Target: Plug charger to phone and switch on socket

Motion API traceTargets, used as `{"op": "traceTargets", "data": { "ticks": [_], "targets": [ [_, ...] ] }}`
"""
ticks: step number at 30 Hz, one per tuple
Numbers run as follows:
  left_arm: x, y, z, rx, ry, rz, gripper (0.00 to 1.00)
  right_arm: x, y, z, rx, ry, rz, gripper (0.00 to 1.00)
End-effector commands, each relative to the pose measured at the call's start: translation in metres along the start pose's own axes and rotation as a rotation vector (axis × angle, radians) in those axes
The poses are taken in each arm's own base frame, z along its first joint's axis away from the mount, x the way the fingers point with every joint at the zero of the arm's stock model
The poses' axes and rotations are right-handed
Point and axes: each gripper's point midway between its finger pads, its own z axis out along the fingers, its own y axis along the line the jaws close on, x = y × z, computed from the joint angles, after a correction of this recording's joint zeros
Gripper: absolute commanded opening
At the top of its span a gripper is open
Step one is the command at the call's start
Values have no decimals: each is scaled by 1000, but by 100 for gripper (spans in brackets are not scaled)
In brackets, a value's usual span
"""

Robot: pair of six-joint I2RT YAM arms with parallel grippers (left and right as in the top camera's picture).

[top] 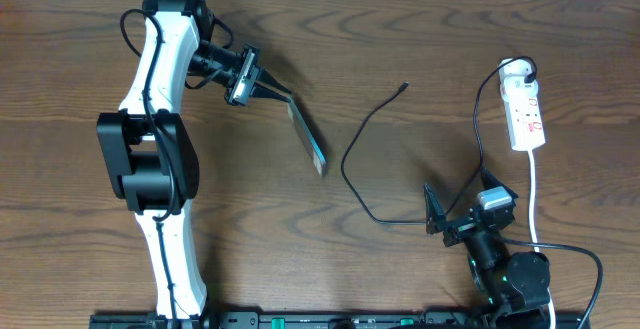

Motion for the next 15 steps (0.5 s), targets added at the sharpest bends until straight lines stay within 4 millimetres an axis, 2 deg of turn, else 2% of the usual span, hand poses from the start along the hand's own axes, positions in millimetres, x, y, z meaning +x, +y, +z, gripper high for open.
{"op": "traceTargets", "data": {
  "ticks": [1,4,12,13,14,15],
  "targets": [
    [19,5,-8,-26,-5,-12,7,1,1,0,-1,1,-5,99],
    [7,21,-13,-111,-74,-39,7,1,1,0,-1,1,-5,99],
    [-12,41,-23,-218,-171,-36,8,1,1,0,-1,1,-5,99],
    [-16,46,-25,-250,-196,-32,12,1,1,0,-1,1,-5,99],
    [-20,51,-27,-282,-219,-31,28,1,1,0,-1,1,-5,99],
    [-24,56,-29,-317,-246,-21,40,1,1,0,-1,1,-5,99]
  ]
}}
